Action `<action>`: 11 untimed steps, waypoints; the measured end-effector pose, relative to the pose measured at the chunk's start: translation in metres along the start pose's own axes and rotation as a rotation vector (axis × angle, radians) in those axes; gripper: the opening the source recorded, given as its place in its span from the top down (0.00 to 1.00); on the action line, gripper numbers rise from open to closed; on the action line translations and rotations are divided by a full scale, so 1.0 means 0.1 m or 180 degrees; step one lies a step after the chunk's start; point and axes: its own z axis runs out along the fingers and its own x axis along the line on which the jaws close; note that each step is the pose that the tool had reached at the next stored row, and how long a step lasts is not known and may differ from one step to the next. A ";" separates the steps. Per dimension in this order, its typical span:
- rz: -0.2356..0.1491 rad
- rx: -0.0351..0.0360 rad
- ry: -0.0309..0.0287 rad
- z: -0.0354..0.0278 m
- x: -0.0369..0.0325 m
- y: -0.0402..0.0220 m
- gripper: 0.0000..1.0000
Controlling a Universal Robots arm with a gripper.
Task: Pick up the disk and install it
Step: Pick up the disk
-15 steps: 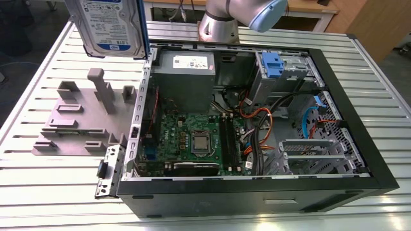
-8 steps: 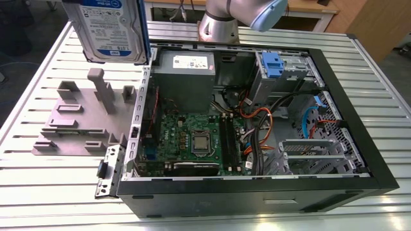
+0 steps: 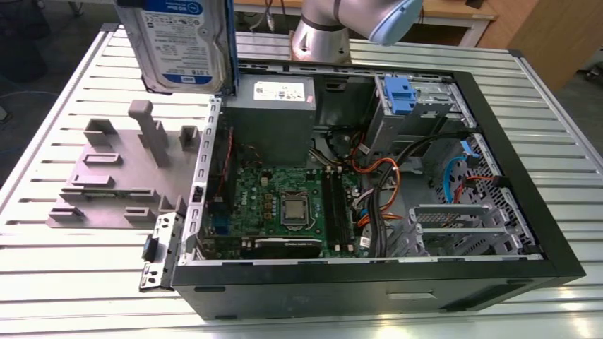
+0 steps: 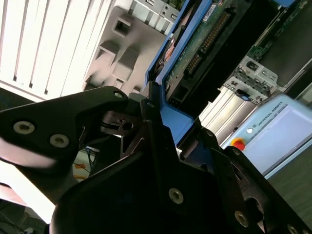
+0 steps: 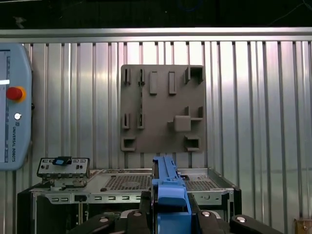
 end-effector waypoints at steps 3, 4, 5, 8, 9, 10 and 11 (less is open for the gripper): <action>-0.0005 -0.0005 0.0000 0.001 -0.003 -0.084 0.64; -0.0007 -0.0007 0.0001 0.000 -0.004 -0.113 0.64; -0.0008 -0.0007 0.0001 0.001 -0.004 -0.138 0.64; -0.0013 -0.0011 0.0001 0.001 -0.007 -0.219 0.64; -0.0015 -0.0012 0.0001 0.002 -0.007 -0.246 0.64; -0.0016 -0.0013 0.0001 0.002 -0.008 -0.273 0.64; -0.0018 -0.0014 0.0001 0.002 -0.009 -0.302 0.64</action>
